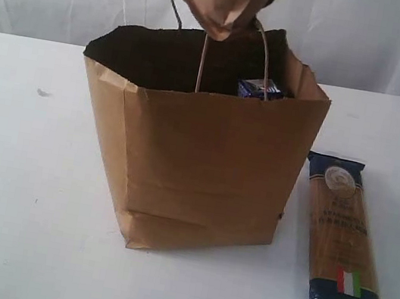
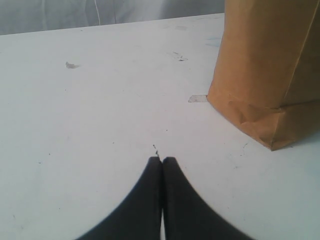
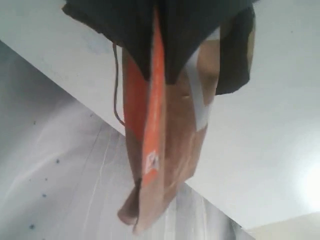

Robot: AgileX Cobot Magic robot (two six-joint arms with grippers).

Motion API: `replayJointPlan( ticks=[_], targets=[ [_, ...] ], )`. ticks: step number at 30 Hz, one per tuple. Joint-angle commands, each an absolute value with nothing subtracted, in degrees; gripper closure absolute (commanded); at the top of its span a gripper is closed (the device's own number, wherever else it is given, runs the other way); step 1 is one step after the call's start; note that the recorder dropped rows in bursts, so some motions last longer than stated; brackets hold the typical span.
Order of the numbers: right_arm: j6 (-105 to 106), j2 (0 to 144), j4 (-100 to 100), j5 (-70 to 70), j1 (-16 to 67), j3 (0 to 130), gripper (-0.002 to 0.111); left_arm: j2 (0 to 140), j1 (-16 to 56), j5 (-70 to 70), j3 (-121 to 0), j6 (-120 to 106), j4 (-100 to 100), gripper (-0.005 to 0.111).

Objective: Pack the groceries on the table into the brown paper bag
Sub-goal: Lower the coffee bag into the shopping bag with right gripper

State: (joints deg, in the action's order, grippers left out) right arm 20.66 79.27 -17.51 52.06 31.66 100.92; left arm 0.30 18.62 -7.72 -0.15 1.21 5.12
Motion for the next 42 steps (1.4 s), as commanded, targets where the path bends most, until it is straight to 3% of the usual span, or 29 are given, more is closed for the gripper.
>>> replayJointPlan(
  ticks=[1,18,42],
  targets=[
    [21.2,78.7,-18.6,48.8,35.2,102.7,0.108,0.0,18.5,-7.7,0.0,1.2,5.7,0.107],
    [25.7,87.0,-22.1,46.9,36.6,102.7,0.108,0.0,18.5,-7.7,0.0,1.2,5.7,0.107],
    [13.3,87.4,-14.0,58.9,36.6,102.7,0.108,0.0,18.5,-7.7,0.0,1.2,5.7,0.107]
  ],
)
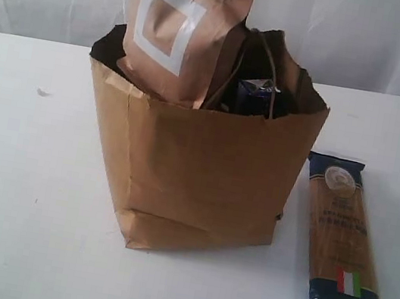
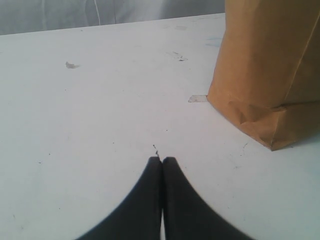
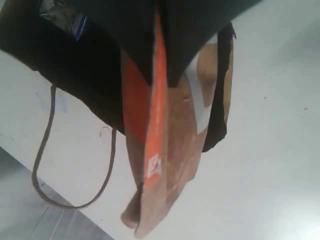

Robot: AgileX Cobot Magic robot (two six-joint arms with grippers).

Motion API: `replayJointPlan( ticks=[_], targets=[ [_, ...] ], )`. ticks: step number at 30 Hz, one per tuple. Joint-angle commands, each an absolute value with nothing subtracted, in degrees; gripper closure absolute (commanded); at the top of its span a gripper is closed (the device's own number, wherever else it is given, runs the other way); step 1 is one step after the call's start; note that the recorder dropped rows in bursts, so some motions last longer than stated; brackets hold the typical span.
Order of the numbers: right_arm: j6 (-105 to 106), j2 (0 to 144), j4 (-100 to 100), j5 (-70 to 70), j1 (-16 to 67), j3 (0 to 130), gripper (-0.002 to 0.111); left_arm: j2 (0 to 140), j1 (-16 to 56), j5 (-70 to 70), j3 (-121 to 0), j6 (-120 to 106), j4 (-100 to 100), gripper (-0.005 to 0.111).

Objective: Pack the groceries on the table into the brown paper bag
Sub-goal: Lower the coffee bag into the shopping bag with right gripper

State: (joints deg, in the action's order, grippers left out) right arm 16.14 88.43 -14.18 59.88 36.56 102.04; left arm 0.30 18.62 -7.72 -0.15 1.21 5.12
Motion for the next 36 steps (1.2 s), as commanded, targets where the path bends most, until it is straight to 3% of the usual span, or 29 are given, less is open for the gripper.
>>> replayJointPlan(
  ticks=[1,36],
  targets=[
    [12.6,87.6,-14.0,58.9,36.6,102.7,0.108,0.0,18.5,-7.7,0.0,1.2,5.7,0.107],
    [2.2,94.5,-9.4,62.8,36.8,102.8,0.108,0.0,18.5,-7.7,0.0,1.2,5.7,0.107]
  ],
)
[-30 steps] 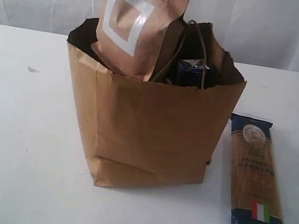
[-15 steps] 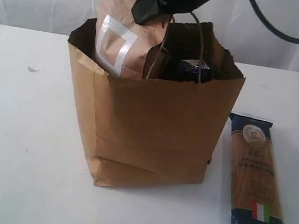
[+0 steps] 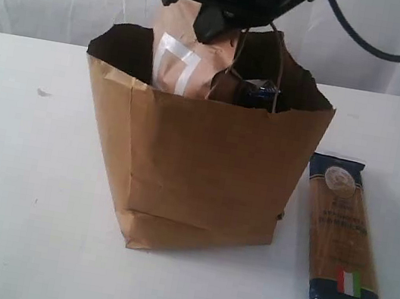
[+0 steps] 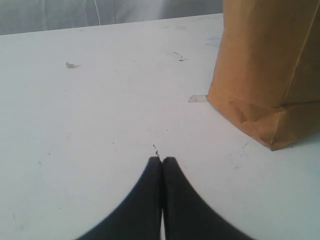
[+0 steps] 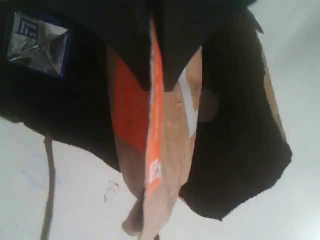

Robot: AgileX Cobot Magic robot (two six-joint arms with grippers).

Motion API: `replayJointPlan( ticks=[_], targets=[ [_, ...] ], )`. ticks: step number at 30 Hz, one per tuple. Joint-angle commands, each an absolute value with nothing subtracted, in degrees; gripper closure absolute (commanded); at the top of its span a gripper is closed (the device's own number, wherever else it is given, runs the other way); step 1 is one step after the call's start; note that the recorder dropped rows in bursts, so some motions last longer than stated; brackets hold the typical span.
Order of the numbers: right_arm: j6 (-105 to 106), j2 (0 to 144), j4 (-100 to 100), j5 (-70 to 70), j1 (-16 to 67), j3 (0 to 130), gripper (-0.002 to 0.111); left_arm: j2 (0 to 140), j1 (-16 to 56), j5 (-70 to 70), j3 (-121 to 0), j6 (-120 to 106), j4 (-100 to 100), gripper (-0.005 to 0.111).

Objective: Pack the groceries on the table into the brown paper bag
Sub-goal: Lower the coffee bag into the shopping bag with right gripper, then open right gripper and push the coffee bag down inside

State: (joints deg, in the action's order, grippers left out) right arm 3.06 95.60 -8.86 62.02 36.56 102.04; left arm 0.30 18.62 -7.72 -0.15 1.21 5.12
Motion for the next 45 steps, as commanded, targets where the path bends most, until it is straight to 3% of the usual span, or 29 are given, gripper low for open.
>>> replayJointPlan(
  ticks=[1,7,19,36,39,43,45],
  targets=[
    [2.3,94.5,-9.7,62.4,37.2,102.8,0.108,0.0,18.5,-7.7,0.0,1.2,5.7,0.107],
    [2.6,94.8,-11.3,54.0,41.3,102.9,0.108,0.0,18.5,-7.7,0.0,1.2,5.7,0.107],
    [0.6,99.4,1.3,68.7,41.7,102.7,0.108,0.0,18.5,-7.7,0.0,1.2,5.7,0.107],
    [0.0,99.5,0.5,64.3,44.0,102.7,0.107,0.0,18.5,-7.7,0.0,1.2,5.7,0.107],
    [0.4,100.1,-0.3,65.4,44.0,102.7,0.094,0.0,18.5,-7.7,0.0,1.2,5.7,0.107],
    [1.2,100.7,-0.6,67.4,44.0,102.7,0.056,0.0,18.5,-7.7,0.0,1.2,5.7,0.107],
    [1.2,100.0,-0.9,67.4,44.2,102.9,0.045,0.0,18.5,-7.7,0.0,1.2,5.7,0.107]
  ],
)
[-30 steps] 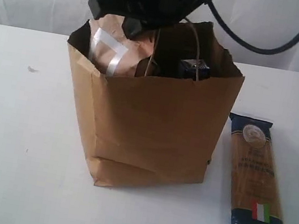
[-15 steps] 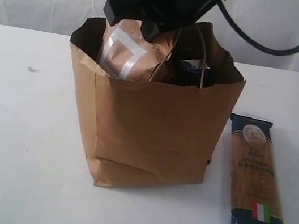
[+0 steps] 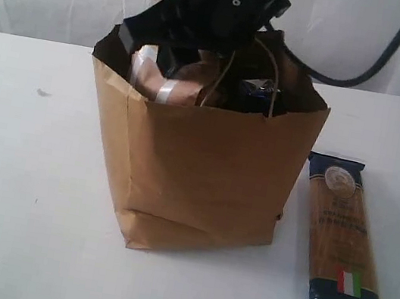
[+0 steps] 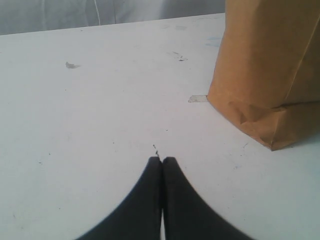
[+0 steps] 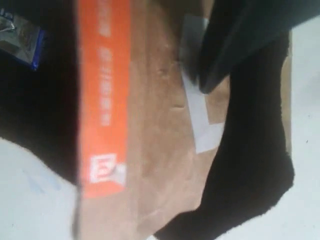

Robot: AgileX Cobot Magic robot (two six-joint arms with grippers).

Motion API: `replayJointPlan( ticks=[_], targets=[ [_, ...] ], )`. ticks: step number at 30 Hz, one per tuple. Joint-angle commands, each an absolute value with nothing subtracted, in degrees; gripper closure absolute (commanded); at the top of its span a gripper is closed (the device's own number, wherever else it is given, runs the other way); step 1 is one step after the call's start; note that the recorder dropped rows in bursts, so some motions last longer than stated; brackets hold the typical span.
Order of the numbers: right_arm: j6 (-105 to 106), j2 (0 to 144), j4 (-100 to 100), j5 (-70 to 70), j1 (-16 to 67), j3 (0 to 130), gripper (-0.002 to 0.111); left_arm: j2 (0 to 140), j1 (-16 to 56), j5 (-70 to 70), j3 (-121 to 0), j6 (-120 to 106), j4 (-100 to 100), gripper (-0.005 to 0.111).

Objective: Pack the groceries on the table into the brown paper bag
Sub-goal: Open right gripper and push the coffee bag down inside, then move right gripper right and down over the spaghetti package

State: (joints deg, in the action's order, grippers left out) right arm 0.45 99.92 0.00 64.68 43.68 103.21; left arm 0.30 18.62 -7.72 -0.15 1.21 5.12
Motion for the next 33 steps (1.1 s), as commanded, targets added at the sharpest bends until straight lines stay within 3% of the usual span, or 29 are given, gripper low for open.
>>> replayJointPlan(
  ticks=[1,23,33],
  targets=[
    [1.3,99.7,-1.0,67.2,44.2,103.1,0.044,0.0,18.5,-7.7,0.0,1.2,5.7,0.107],
    [1.3,86.4,-1.0,59.6,44.2,104.8,0.044,0.0,18.5,-7.7,0.0,1.2,5.7,0.107],
    [-2.6,78.7,5.6,63.8,44.2,104.5,0.045,0.0,18.5,-7.7,0.0,1.2,5.7,0.107]
  ],
)
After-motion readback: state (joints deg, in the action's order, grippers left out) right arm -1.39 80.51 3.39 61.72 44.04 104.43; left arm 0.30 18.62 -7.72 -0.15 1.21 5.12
